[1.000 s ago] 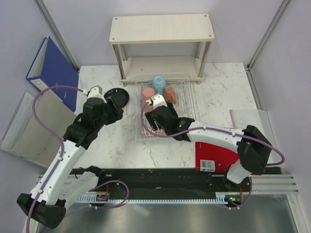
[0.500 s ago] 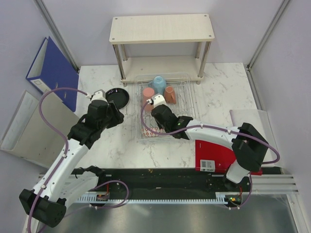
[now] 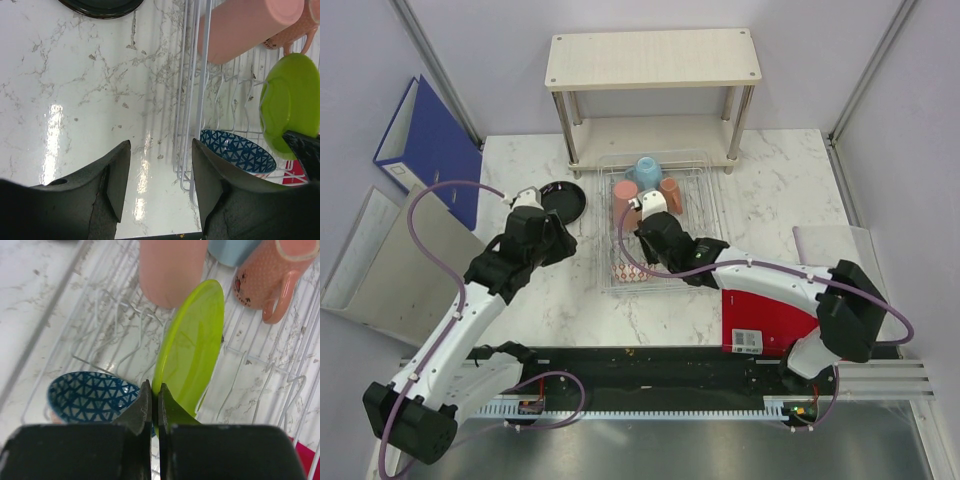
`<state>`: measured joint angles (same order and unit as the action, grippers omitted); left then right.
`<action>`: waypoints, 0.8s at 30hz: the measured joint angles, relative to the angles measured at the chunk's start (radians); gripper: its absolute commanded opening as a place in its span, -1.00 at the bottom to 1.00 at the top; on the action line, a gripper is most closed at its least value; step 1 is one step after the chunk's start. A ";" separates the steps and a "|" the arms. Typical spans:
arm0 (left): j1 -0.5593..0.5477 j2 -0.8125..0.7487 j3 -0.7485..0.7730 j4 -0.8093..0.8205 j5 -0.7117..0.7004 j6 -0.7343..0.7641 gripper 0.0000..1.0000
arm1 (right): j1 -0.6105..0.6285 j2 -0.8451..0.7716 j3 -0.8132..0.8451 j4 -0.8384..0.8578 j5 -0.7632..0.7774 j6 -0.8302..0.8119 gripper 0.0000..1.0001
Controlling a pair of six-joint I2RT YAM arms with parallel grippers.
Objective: Unload the mixed dishes from the dish rack
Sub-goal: Pick up the plate from the dish rack.
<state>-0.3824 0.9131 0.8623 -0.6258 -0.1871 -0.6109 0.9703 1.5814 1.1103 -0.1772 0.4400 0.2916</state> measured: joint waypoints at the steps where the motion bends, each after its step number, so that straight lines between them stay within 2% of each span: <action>1: 0.000 0.003 0.000 0.000 0.002 0.000 0.17 | 0.000 -0.024 0.000 0.002 -0.008 -0.006 -1.00; 11: 0.000 0.016 0.000 0.008 0.006 0.000 0.17 | 0.000 -0.244 0.044 -0.040 -0.082 -0.115 -1.00; 15: 0.000 0.018 0.001 0.008 0.012 0.000 0.17 | 0.031 -0.345 -0.010 -0.010 -0.115 -0.215 -1.00; 19: 0.000 0.023 0.020 0.008 0.044 0.011 0.16 | 0.148 -0.490 -0.172 0.067 -0.072 -0.368 -1.00; 24: 0.000 0.028 0.070 0.021 0.169 0.060 0.17 | 0.416 -0.633 -0.436 0.254 0.073 -0.705 -1.00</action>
<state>-0.3820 0.9409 0.9325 -0.6048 -0.0185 -0.5510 1.3865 0.9485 0.6739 0.0772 0.5129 -0.4133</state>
